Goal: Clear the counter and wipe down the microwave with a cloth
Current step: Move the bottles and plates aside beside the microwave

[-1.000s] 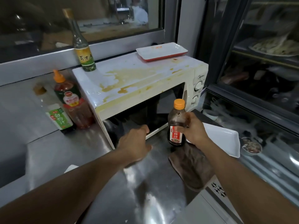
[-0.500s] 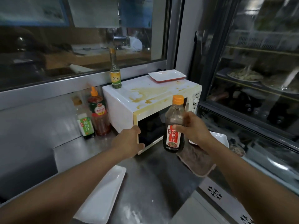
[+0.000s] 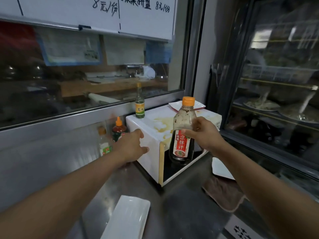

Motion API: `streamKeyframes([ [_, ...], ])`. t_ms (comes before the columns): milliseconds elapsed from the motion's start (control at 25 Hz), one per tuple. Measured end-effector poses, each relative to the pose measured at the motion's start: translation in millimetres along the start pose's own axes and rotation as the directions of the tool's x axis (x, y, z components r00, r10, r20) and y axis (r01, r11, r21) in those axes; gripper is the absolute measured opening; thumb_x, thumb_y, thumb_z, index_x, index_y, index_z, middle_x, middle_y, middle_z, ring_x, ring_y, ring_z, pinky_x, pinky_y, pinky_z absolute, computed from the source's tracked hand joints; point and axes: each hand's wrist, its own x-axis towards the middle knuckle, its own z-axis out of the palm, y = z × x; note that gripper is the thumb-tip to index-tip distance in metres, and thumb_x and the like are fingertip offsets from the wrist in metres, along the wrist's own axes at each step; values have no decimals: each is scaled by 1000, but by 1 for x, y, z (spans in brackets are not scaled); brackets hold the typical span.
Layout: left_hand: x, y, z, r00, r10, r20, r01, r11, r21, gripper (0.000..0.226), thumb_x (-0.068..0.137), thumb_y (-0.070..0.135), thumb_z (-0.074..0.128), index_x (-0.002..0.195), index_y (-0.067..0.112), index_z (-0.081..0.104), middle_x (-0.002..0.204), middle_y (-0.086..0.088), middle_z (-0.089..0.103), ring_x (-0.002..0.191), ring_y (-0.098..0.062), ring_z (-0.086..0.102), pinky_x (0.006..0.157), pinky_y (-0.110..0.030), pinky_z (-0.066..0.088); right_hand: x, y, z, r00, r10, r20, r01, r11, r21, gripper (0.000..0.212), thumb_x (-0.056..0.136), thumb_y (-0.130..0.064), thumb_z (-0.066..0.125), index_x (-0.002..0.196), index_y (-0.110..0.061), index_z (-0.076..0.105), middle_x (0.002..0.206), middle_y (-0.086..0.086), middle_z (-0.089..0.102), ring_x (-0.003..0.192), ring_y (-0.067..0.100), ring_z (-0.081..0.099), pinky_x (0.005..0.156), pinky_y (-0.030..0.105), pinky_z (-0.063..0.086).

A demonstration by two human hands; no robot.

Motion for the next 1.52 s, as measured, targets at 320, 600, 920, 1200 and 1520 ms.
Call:
streamKeyframes([
  [320,98,-23,-7,987,-105,-124,100,994,-45,56,79,41,69,124,18,45,113,-4,60,104,-24,57,86,-41,51,104,-10,28,994,-68,89,65,997,42,38,77,-29,75,107,-20,53,100,-6,64,89,8,62,70,24,50],
  [600,204,-34,12,941,-226,-251,199,971,-131,59,77,42,71,122,18,42,117,-5,61,92,-18,55,62,-23,37,202,9,50,988,-115,99,104,988,113,41,74,-27,77,108,-16,56,103,-2,67,92,13,64,80,32,53],
  [920,277,-40,15,837,-369,-404,191,889,-415,58,81,41,68,128,15,46,123,-4,61,110,-21,58,86,-31,43,258,24,65,977,-157,143,136,979,152,42,75,-28,76,110,-14,57,102,-3,67,92,13,64,78,29,52],
  [1200,296,-35,10,807,-328,-490,152,918,-365,28,85,31,66,106,14,60,98,0,66,87,-15,58,78,-28,46,269,25,72,974,-162,155,134,975,175,40,75,-28,77,108,-16,56,99,-5,66,89,9,63,71,22,49],
  [1520,271,-40,-4,814,-292,-502,116,929,-352,21,86,32,65,98,17,56,90,3,63,89,-21,61,82,-42,53,258,8,77,973,-166,163,138,975,172,43,76,-27,76,112,-17,56,103,-5,66,93,9,63,77,25,51],
])
